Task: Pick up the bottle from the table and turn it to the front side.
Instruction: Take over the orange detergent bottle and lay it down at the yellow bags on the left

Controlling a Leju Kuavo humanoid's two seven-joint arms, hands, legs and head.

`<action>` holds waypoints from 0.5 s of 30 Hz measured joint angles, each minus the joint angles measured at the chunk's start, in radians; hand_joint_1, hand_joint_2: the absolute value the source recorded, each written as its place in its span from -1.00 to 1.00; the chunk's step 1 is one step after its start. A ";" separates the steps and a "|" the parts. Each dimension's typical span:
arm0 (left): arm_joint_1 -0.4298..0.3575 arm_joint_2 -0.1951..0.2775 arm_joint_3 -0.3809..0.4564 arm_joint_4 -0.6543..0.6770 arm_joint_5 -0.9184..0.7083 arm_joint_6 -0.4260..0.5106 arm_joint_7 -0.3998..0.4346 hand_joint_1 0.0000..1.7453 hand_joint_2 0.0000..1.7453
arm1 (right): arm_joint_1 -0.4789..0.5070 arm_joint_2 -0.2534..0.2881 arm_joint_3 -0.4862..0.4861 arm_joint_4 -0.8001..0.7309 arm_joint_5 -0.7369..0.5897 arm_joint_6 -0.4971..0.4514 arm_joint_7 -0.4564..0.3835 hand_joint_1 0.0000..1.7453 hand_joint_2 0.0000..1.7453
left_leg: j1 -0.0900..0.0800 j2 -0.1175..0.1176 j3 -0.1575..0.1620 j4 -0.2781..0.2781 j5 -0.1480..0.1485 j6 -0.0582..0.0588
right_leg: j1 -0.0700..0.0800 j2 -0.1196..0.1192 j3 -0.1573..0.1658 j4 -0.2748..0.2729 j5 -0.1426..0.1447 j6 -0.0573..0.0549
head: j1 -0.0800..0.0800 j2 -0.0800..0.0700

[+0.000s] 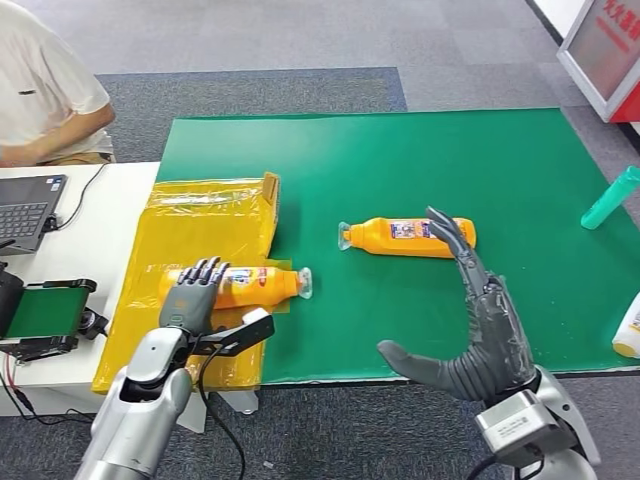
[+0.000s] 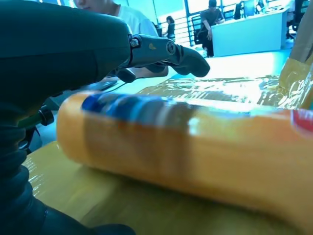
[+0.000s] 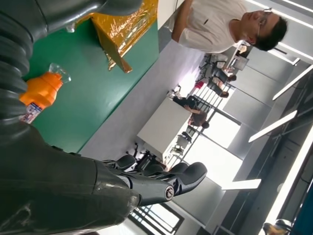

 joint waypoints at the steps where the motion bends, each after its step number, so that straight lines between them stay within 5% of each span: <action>1: 0.000 -0.003 0.002 0.001 0.000 0.000 0.000 -1.00 1.00 | 0.002 -0.001 -0.003 0.000 0.000 0.000 0.000 -1.00 1.00 | 0.000 0.000 0.000 0.000 0.000 0.000 | 0.000 0.000 0.000 0.000 0.000 0.000 | 0.000 0.000; 15: 0.000 -0.030 0.024 0.004 0.002 0.014 -0.024 -1.00 1.00 | 0.018 -0.006 -0.023 0.000 -0.002 0.007 -0.009 -1.00 1.00 | 0.000 0.000 0.000 0.000 0.000 0.000 | 0.000 0.000 0.000 0.000 0.000 0.000 | 0.000 0.000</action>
